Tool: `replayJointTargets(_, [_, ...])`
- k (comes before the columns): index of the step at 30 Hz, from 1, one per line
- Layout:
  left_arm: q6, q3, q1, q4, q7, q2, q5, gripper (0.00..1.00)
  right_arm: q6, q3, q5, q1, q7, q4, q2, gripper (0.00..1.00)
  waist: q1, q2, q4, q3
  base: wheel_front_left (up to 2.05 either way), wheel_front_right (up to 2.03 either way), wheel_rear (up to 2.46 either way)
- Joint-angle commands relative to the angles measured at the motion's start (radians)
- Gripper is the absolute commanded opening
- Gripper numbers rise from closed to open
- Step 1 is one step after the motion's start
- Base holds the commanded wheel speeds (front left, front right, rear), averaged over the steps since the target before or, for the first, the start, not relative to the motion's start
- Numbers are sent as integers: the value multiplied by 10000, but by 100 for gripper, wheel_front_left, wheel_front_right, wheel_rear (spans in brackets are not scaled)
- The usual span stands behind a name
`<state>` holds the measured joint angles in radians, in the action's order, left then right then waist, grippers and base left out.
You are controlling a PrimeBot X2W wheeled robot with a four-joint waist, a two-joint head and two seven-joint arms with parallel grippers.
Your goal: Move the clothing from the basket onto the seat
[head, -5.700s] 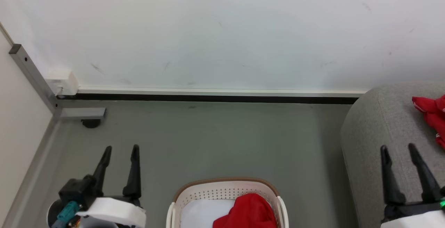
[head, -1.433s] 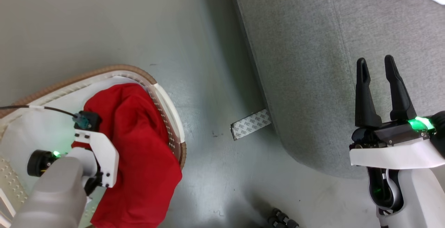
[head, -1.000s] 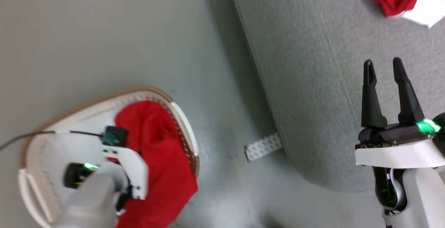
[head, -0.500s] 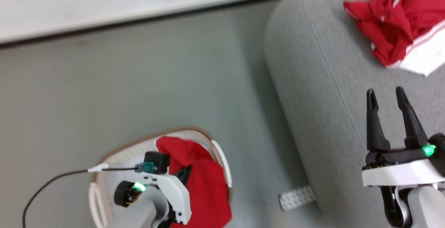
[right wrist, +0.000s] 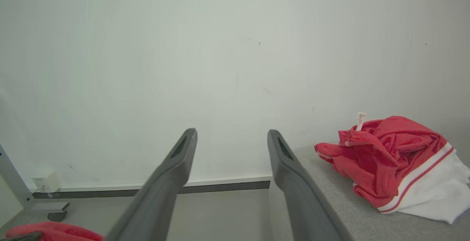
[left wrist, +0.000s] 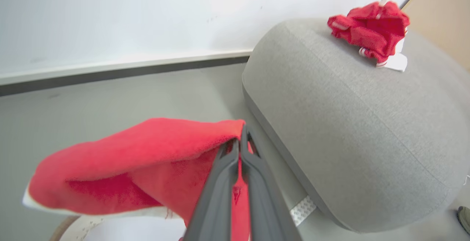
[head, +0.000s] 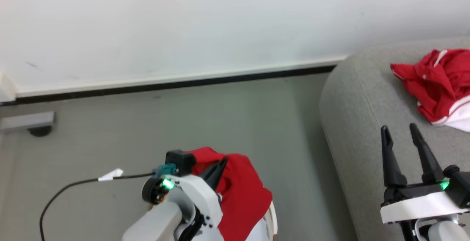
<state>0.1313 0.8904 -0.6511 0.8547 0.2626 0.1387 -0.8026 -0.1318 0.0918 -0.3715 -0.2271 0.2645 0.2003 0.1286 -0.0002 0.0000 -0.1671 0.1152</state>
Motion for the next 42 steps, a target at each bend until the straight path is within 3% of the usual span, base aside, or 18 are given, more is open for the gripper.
replayJointTargets(1, [-16,-83,-66,-135,19,62,193,0,22,37,-85,161,-5,61,74,100,2,0,428,-461,0,0,0])
replayJointTargets(24, [-908,-1573,-306,-4199,19,740,1854,0,22,1469,-508,546,-5,445,-84,100,2,0,1107,-1308,0,0,0])
replayJointTargets(33, [-1107,-1574,-128,-4757,-10,842,1972,0,22,1948,-427,314,-5,470,-11,100,2,0,1163,-1245,0,0,0])
replayJointTargets(42, [-1129,-1365,29,-4854,-8,742,1999,0,22,3111,-568,-116,-5,763,243,100,2,0,1247,-1199,0,0,0])
